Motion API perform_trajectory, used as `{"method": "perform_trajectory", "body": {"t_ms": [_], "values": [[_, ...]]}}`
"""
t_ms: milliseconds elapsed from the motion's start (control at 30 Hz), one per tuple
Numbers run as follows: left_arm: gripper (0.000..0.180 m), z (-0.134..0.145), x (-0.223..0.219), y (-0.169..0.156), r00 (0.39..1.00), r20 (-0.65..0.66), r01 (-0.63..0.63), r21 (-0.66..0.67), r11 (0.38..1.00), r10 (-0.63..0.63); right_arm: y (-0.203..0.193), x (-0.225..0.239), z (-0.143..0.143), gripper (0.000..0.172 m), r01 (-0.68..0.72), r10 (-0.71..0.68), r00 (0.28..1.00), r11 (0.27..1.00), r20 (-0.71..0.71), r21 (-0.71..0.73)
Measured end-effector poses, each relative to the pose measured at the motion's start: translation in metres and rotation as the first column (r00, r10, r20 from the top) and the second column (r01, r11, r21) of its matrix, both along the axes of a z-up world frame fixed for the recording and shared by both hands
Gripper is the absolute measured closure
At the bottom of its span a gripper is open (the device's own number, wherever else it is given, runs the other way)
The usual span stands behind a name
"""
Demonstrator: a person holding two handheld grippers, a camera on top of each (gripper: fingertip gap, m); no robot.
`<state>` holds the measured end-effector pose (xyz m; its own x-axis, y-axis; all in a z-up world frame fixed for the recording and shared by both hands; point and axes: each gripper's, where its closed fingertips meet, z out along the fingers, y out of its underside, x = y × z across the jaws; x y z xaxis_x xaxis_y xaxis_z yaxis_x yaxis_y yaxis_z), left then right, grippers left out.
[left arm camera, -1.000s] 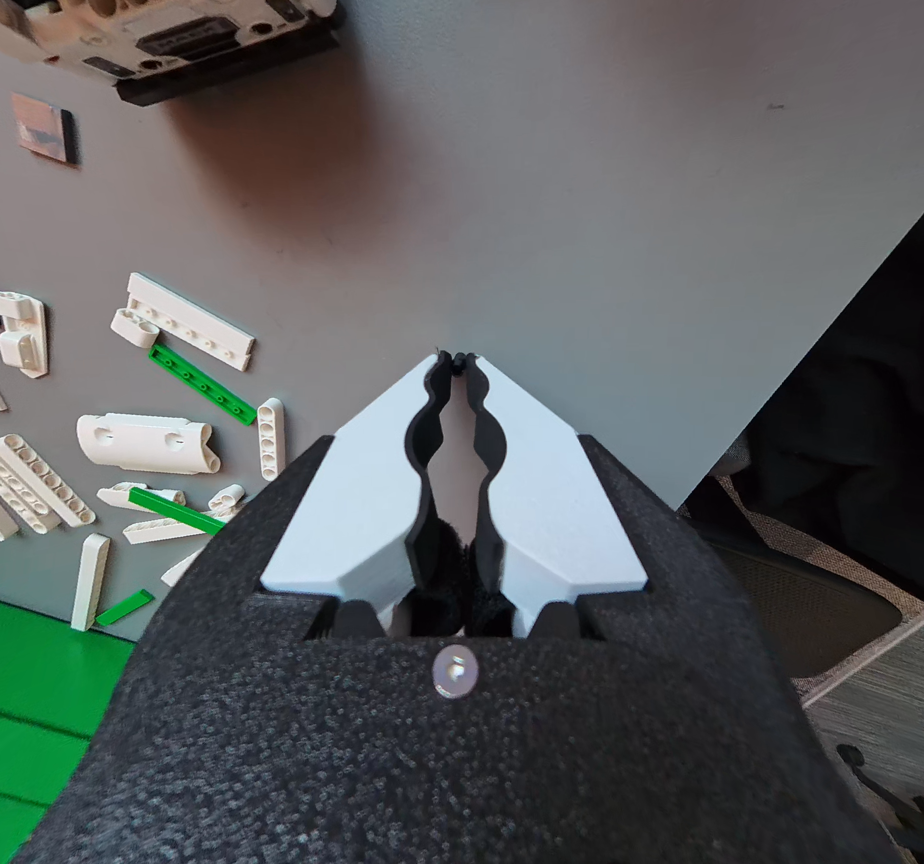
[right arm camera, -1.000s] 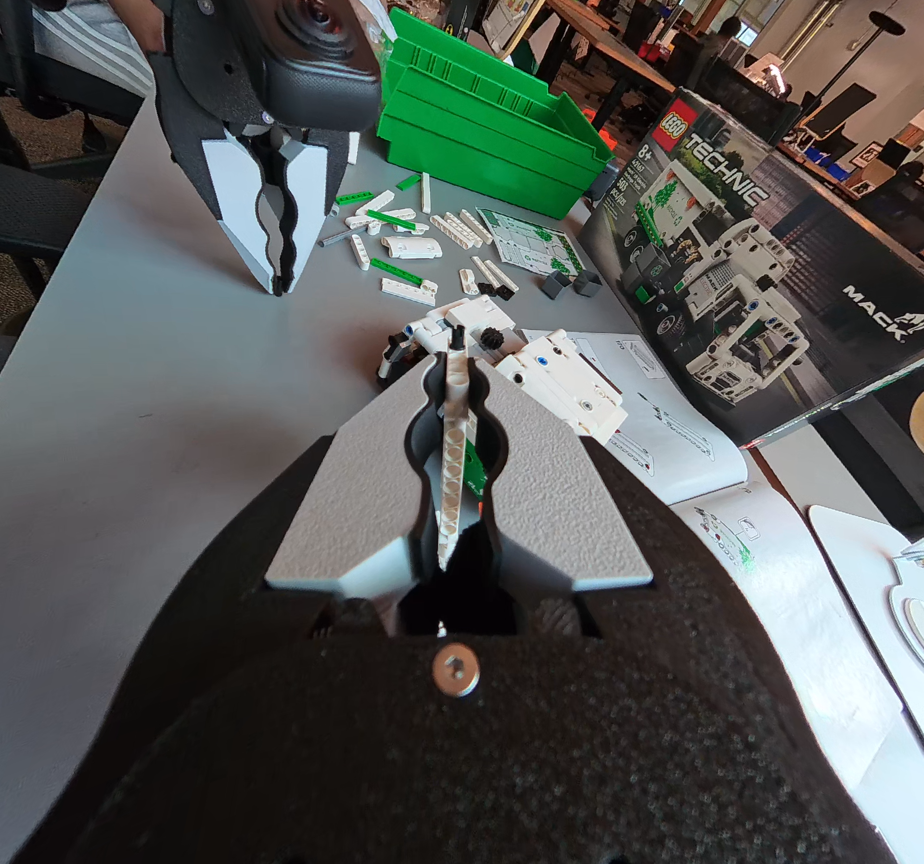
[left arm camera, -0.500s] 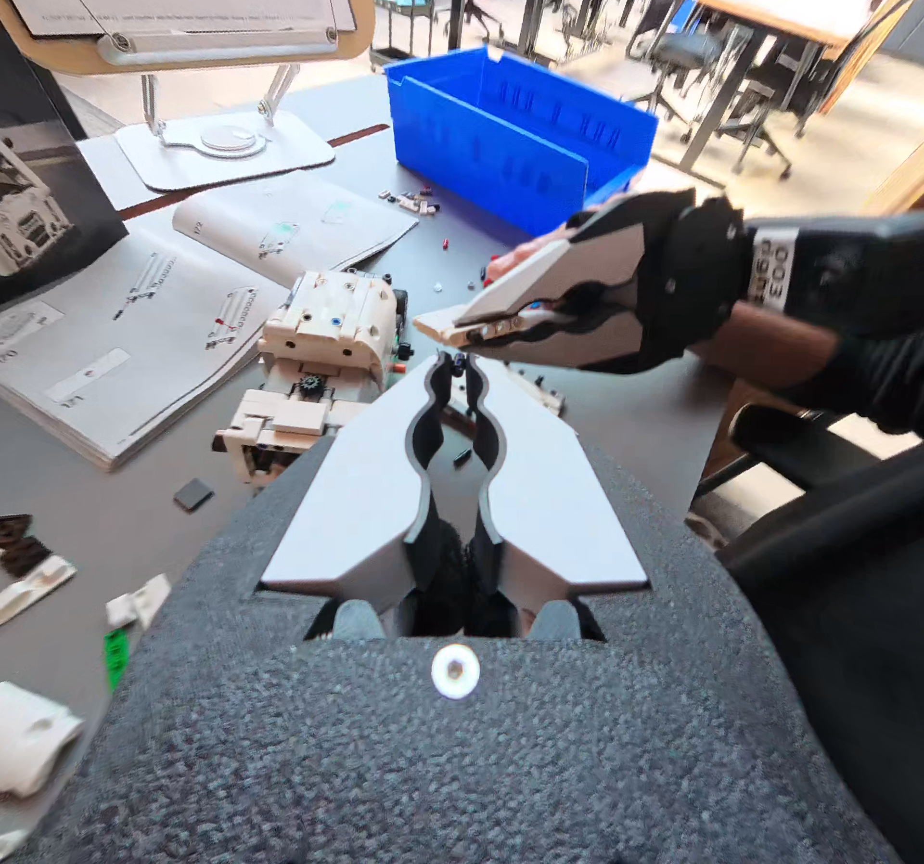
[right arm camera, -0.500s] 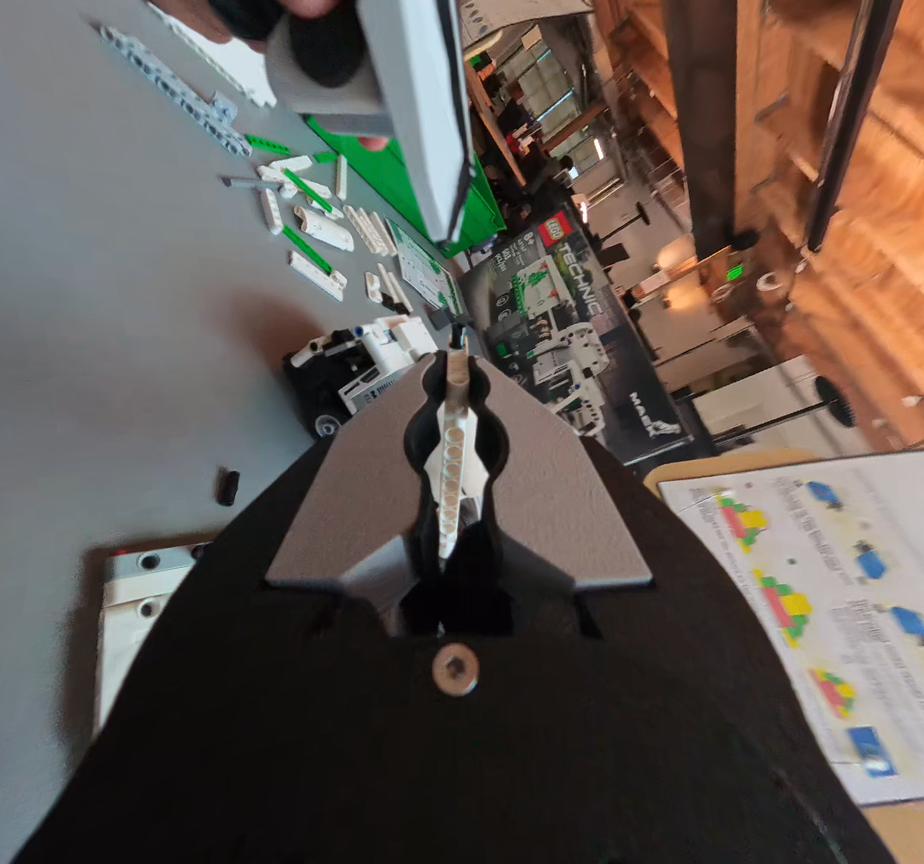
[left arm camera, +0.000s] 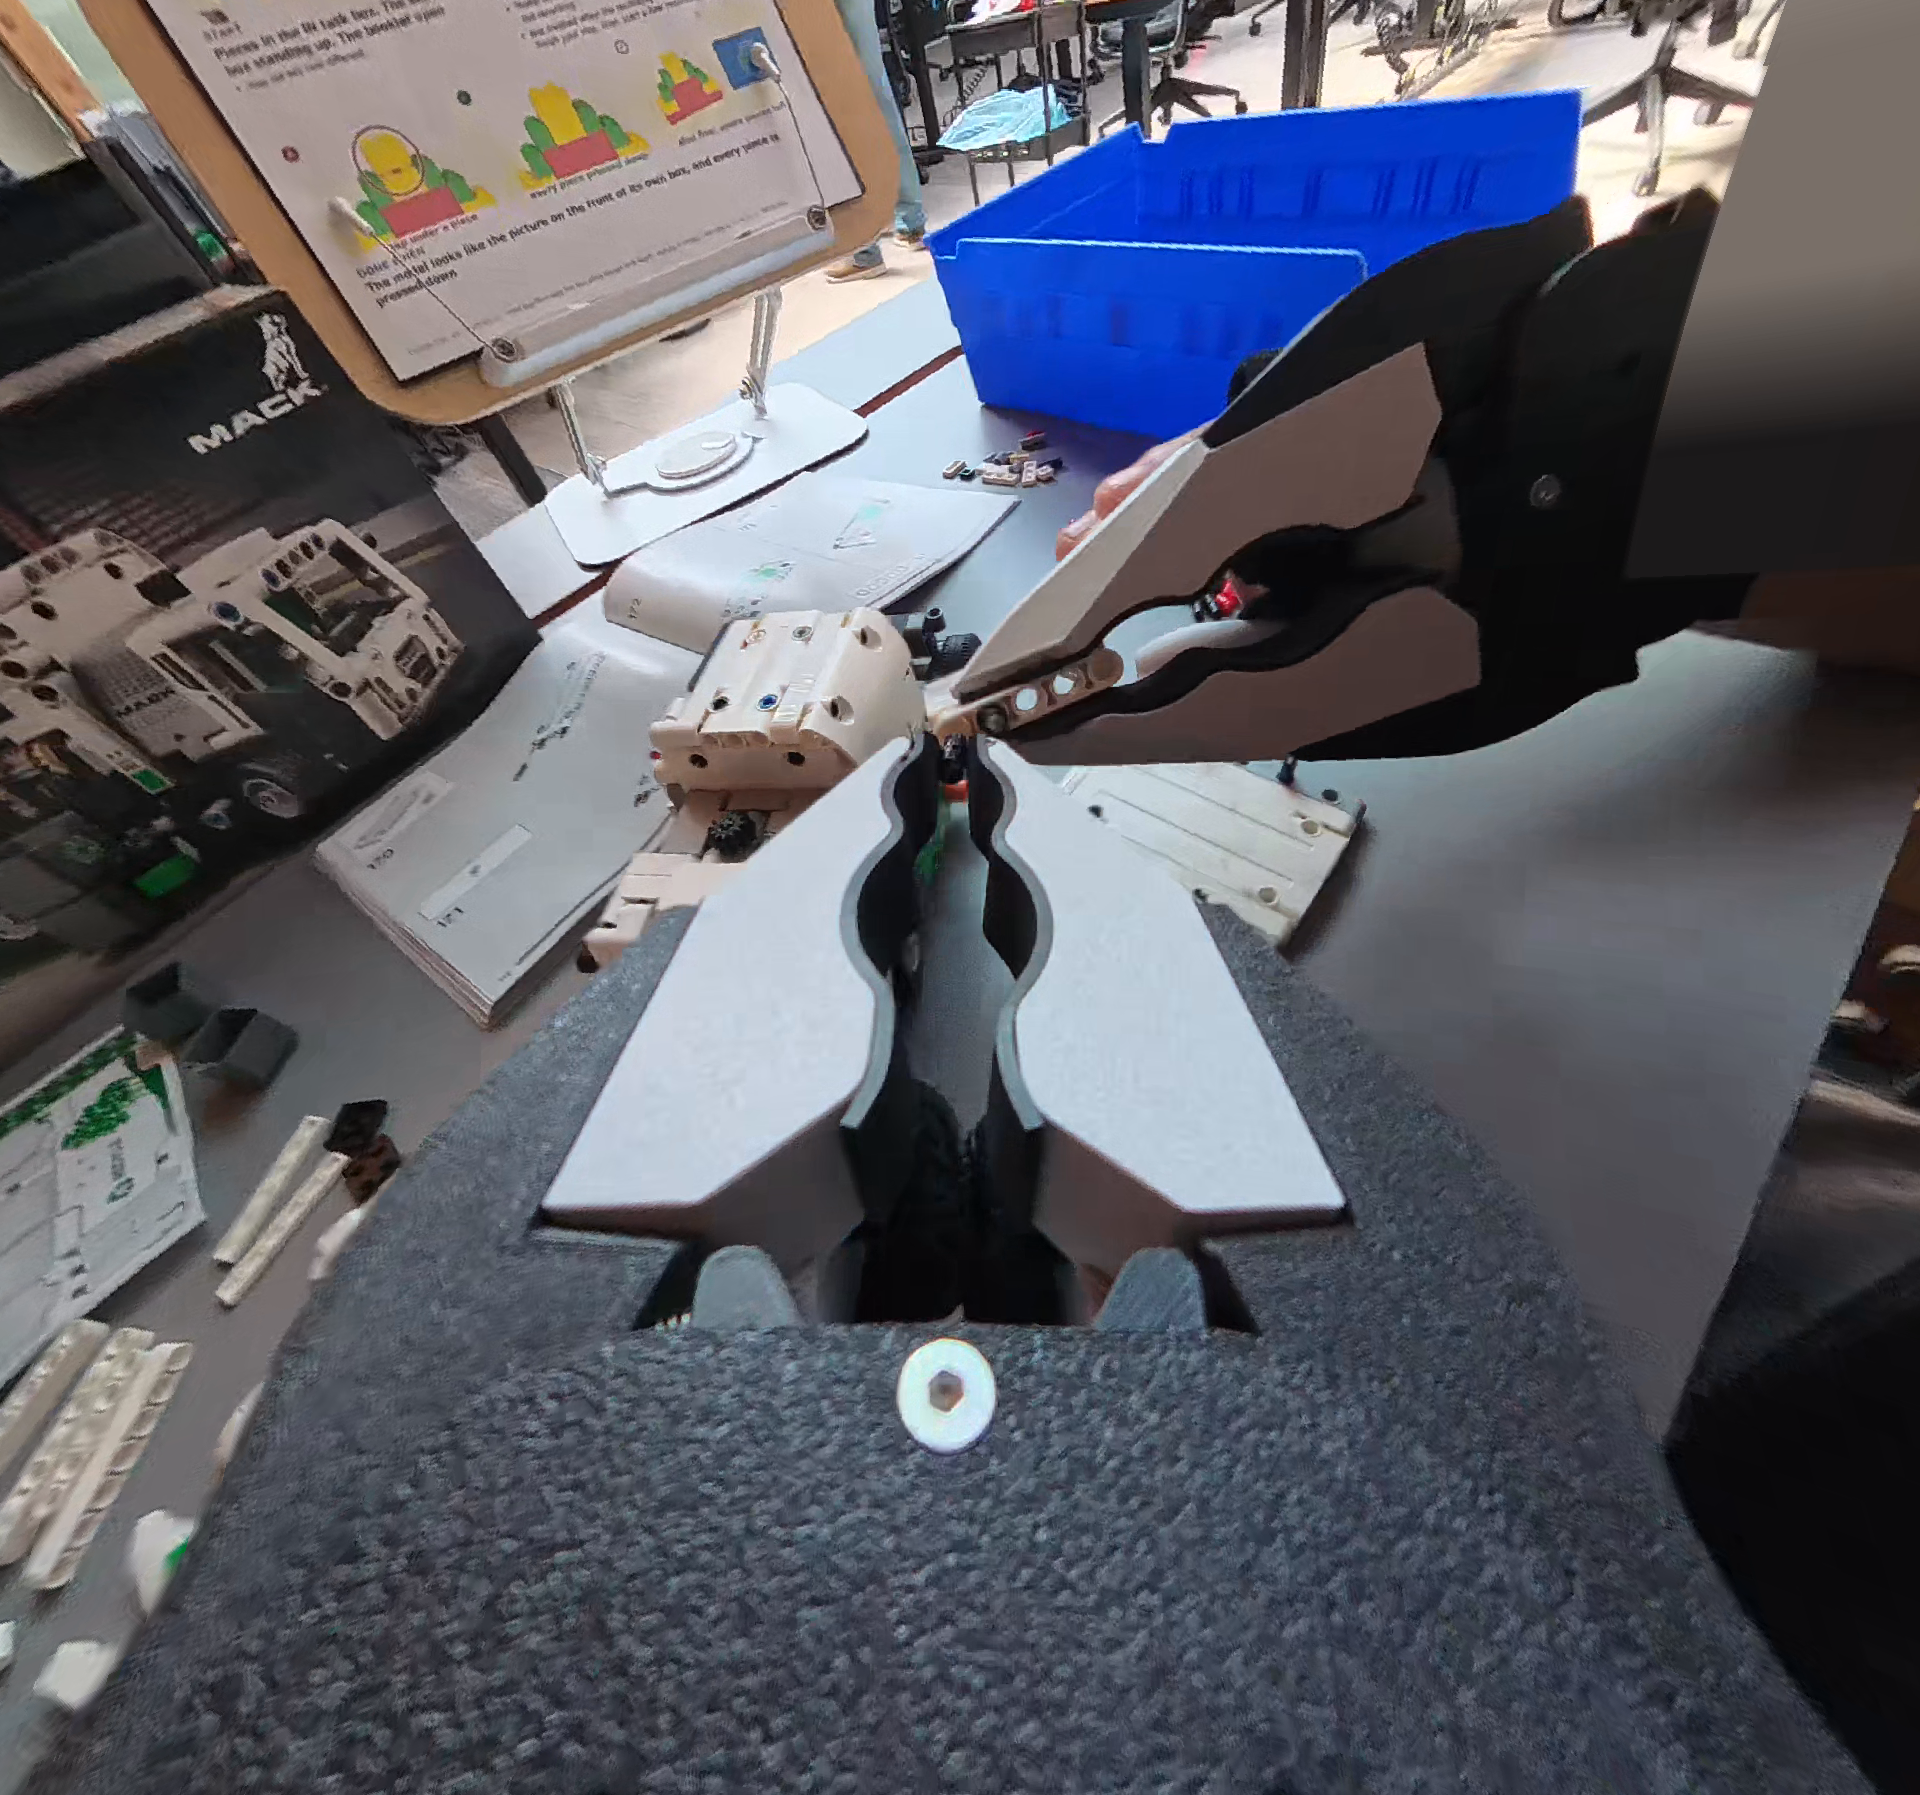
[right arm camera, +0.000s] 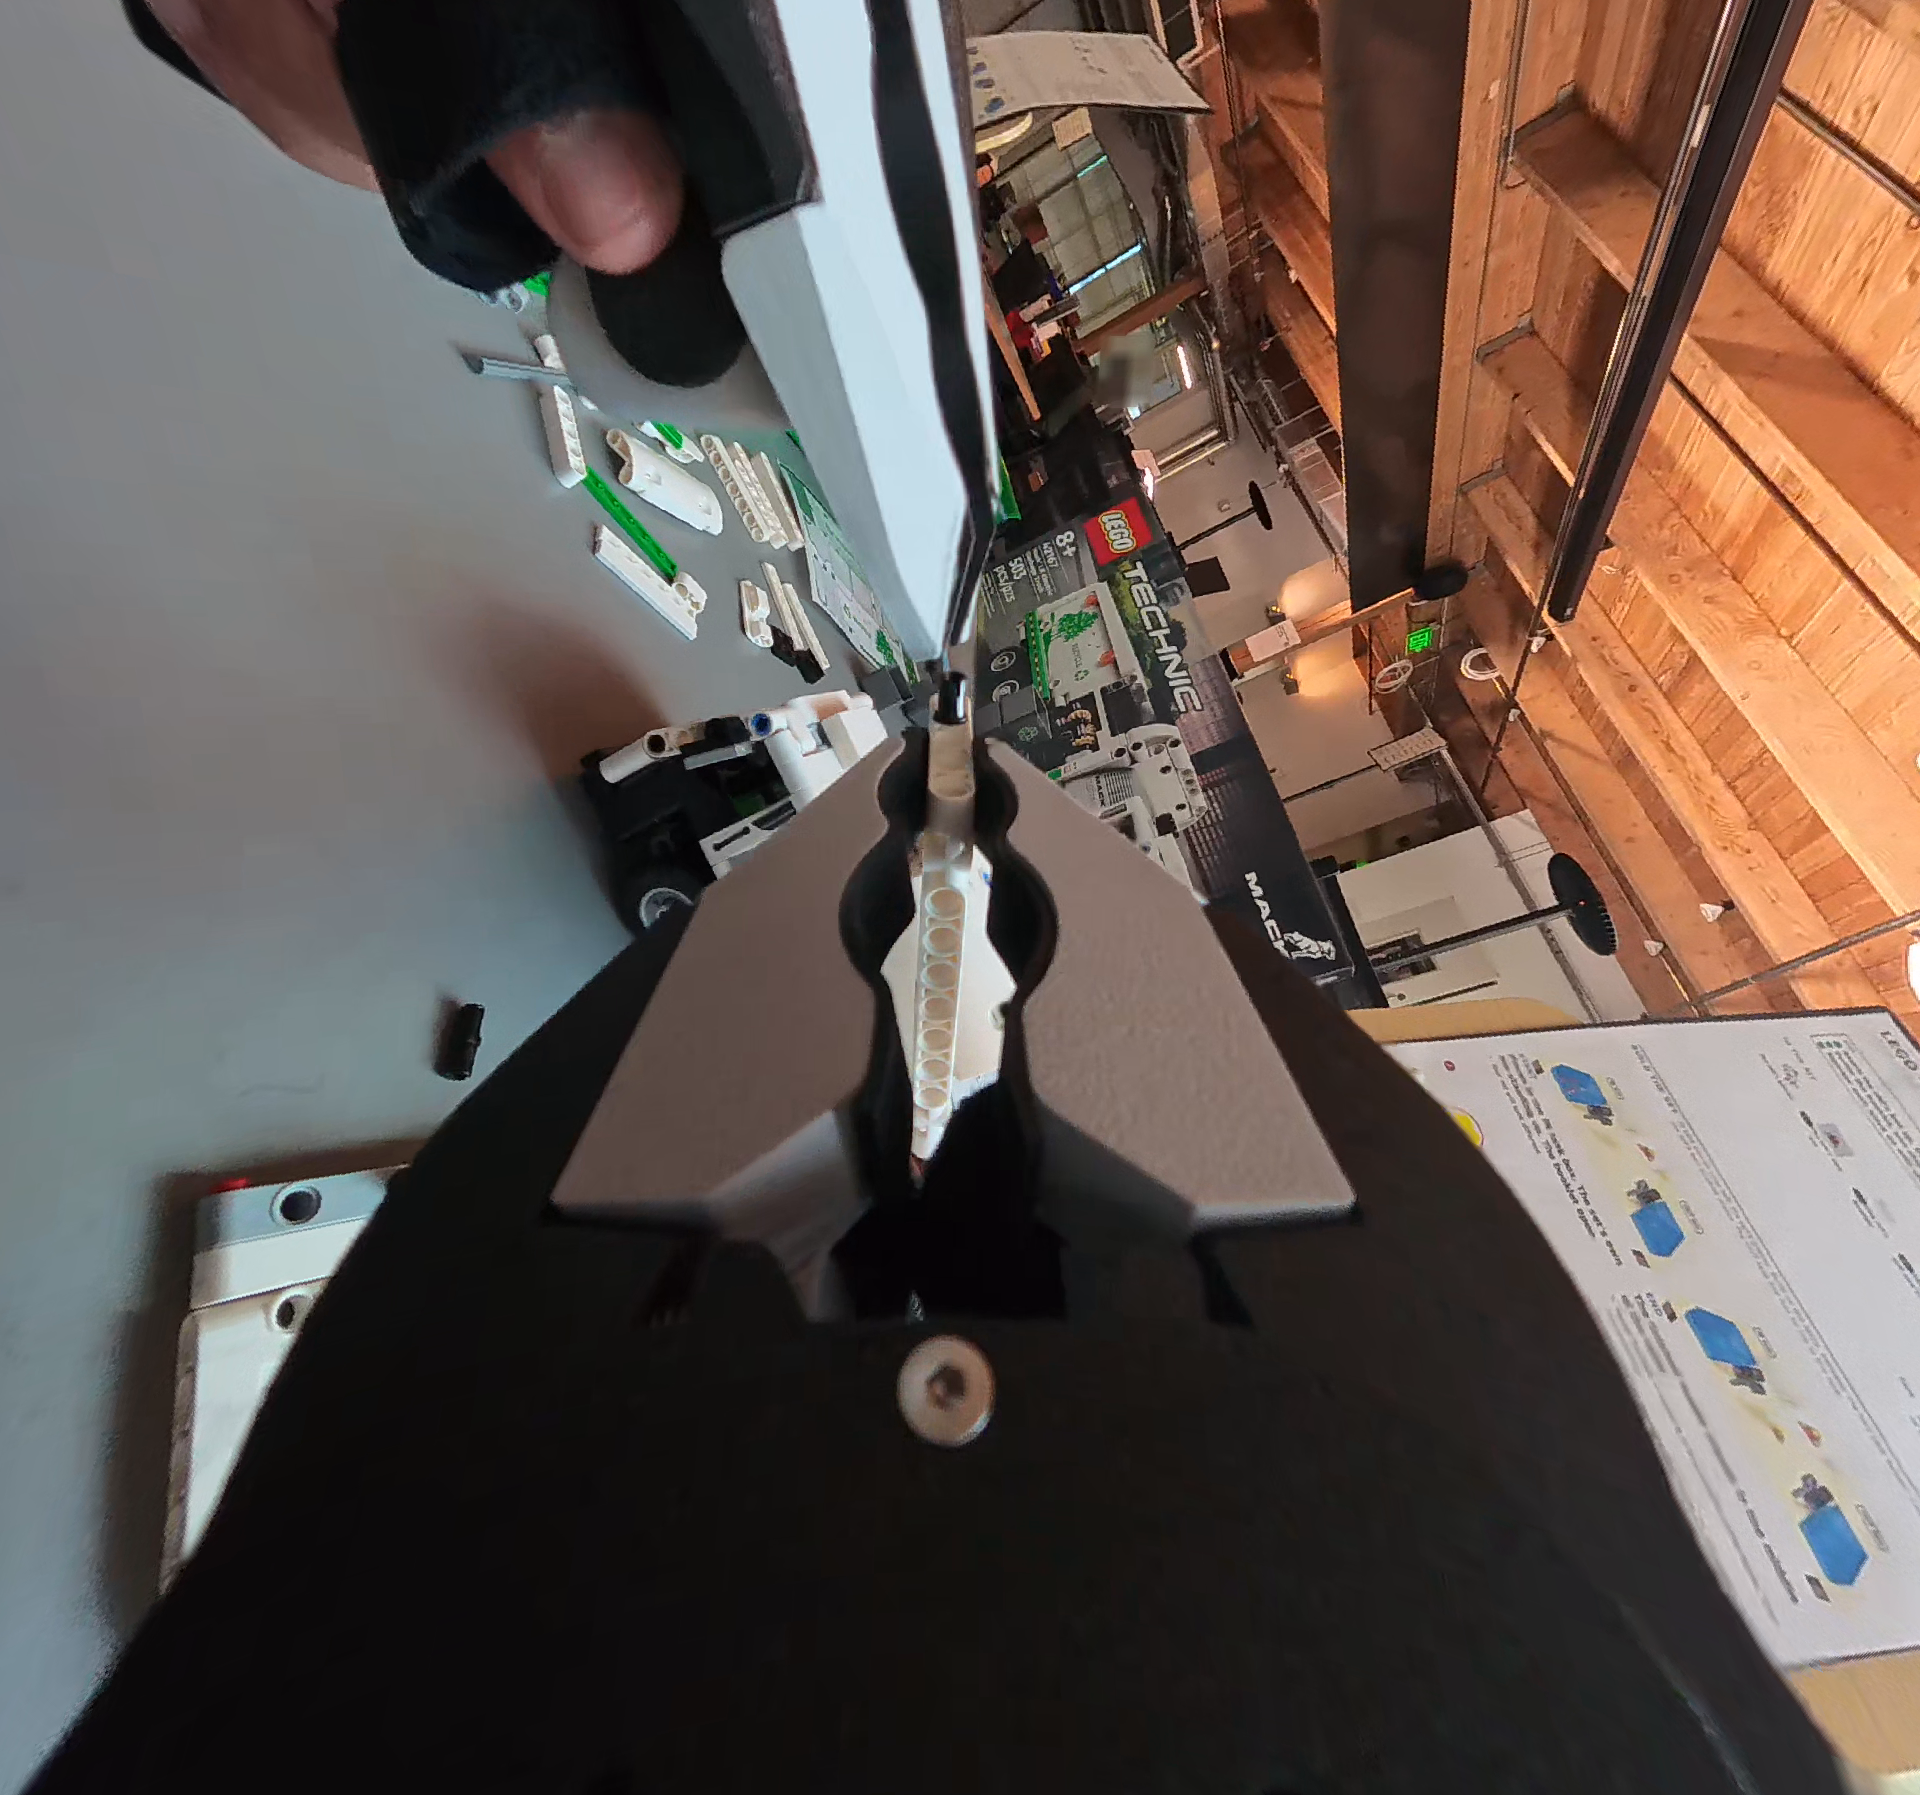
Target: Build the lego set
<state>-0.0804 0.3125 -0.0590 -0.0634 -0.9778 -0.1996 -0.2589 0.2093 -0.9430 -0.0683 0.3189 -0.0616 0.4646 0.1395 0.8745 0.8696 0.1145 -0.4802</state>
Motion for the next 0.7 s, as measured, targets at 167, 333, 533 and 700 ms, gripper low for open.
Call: {"method": "perform_trajectory", "body": {"t_ms": [167, 333, 533, 700], "values": [[0.177, -0.009, -0.005, -0.004, 0.999, -0.014, 0.041, 0.298, 0.954, -0.039, -0.003, -0.008, -0.005, 0.166, -0.094, 0.087, 0.993, 0.992, -0.078, -0.086], [0.177, -0.019, -0.011, -0.006, 0.996, -0.062, 0.08, 0.472, 0.878, -0.058, -0.009, -0.013, -0.006, 0.166, -0.17, 0.158, 0.983, 0.977, -0.095, -0.131], [0.177, -0.024, -0.016, -0.008, 0.992, -0.102, 0.12, 0.554, 0.824, -0.076, -0.012, -0.02, -0.022, 0.166, -0.216, 0.203, 0.976, 0.951, -0.081, -0.22], [0.177, -0.028, -0.018, -0.009, 0.987, -0.132, 0.155, 0.581, 0.799, -0.095, -0.013, -0.024, -0.028, 0.166, -0.215, 0.209, 0.977, 0.945, -0.052, -0.246]]}}
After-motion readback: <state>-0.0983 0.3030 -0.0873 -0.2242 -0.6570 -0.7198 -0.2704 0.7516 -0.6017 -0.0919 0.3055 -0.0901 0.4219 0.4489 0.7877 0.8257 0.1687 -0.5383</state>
